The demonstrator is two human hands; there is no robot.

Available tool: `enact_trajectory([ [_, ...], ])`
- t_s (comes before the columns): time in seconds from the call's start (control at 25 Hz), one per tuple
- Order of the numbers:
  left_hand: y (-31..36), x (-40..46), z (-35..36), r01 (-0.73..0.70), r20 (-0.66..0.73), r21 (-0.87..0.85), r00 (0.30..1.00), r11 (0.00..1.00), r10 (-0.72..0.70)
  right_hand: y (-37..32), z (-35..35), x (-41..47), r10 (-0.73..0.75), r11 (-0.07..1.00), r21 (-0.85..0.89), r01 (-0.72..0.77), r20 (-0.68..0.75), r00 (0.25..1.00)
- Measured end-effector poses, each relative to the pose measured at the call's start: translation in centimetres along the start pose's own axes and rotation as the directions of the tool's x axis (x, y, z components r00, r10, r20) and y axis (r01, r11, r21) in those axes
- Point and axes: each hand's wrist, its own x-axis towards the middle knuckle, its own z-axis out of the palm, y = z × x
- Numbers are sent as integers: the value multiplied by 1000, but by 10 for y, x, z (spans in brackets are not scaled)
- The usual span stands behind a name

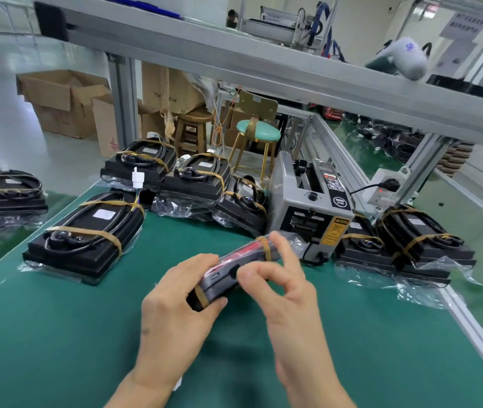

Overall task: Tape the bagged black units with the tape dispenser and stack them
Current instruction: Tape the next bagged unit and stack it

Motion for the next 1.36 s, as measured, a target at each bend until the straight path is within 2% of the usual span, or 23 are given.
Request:
enact_trajectory([
  [0.2, 3, -5, 6, -26, -61, 59, 998, 998, 29, 18, 14, -7, 27, 998, -62, -30, -57, 998],
  [0.64, 10, -7, 9, -18, -71, 107, 997, 994, 26, 20, 29, -7, 22, 994, -103, -36, -127, 992],
  [0.88, 11, -7, 8, -38, -65, 119, 997, 992, 45, 26, 32, -7, 24, 999, -37, -31, -191, 981],
  [1.12, 13, -7, 9, -29, -75, 110, 996, 993, 37, 26, 33, -8, 63, 997, 60, -53, -182, 981],
  [1.36, 14, -6, 9, -29, -91, 121, 995, 992, 40, 31, 38, -10, 61, 997, 67, -46, -231, 971],
])
